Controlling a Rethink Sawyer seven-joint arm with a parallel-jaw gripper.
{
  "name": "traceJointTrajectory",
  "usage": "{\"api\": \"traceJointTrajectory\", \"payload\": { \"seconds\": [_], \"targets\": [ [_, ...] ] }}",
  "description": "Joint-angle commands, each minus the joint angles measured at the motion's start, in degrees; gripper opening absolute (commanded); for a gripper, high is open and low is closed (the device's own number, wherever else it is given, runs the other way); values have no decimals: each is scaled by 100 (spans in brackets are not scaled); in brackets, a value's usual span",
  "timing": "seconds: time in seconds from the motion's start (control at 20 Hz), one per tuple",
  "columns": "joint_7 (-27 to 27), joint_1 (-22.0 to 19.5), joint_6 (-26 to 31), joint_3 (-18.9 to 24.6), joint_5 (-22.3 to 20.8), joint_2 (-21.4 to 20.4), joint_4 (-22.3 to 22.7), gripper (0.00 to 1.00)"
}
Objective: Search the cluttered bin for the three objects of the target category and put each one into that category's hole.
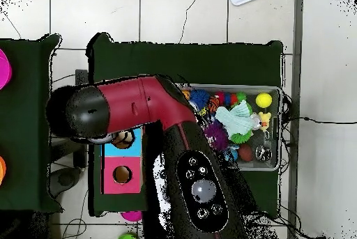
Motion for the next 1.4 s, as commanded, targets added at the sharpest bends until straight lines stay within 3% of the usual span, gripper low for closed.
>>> {"api": "traceJointTrajectory", "payload": {
  "seconds": [0.05,0.75,1.4],
  "targets": [
    [1556,68,397,-582,257,205,-173,0],
    [1791,431,-598,-918,787,633,40,0],
    [2261,1061,-1031,-1195,1499,926,-27,0]
  ]
}}
